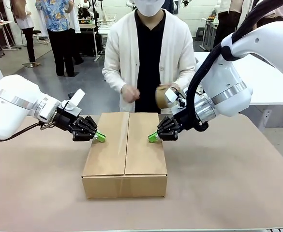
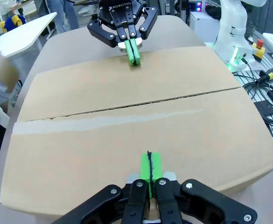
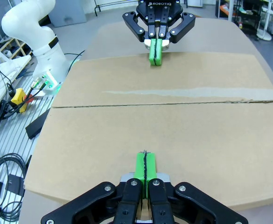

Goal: Wrap the clocks to prevent damage.
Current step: After the human seals the box with tape, release both hands from the side flaps of the Package Box.

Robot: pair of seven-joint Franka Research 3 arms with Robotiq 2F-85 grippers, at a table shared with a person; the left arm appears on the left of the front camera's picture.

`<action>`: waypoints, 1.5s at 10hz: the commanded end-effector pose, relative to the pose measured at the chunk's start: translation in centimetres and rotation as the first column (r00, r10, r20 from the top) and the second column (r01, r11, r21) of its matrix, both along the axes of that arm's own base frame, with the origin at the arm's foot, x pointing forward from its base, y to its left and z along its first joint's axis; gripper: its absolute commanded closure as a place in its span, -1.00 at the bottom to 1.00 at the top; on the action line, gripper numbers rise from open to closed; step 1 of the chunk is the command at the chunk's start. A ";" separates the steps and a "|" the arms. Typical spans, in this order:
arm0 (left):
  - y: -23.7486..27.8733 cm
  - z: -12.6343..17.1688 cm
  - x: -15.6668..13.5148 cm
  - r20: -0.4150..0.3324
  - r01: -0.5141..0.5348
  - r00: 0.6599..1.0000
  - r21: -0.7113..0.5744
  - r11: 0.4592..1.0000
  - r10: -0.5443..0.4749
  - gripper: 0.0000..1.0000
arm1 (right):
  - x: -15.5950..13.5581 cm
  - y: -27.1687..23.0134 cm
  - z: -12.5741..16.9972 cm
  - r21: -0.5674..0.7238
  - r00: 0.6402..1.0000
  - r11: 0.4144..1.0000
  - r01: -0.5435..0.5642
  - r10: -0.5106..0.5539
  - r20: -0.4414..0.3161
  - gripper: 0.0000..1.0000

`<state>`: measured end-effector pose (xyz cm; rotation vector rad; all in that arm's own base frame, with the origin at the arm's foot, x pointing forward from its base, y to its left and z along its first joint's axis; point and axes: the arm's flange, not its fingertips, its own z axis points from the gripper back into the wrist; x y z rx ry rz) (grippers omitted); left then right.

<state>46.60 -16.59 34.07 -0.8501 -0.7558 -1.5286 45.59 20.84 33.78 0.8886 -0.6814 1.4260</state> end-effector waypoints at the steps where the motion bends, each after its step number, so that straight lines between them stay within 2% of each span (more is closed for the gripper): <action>1: 0.1 -0.3 0.0 -0.001 -0.007 1.000 0.005 1.000 0.007 0.99 | -0.1 0.1 -0.5 0.001 1.000 1.000 0.011 -0.011 -0.010 0.98; 15: 0.1 -0.3 0.0 -0.001 -0.007 1.000 0.005 1.000 0.007 0.99 | -0.1 0.1 -0.5 0.001 1.000 1.000 0.011 -0.011 -0.010 0.98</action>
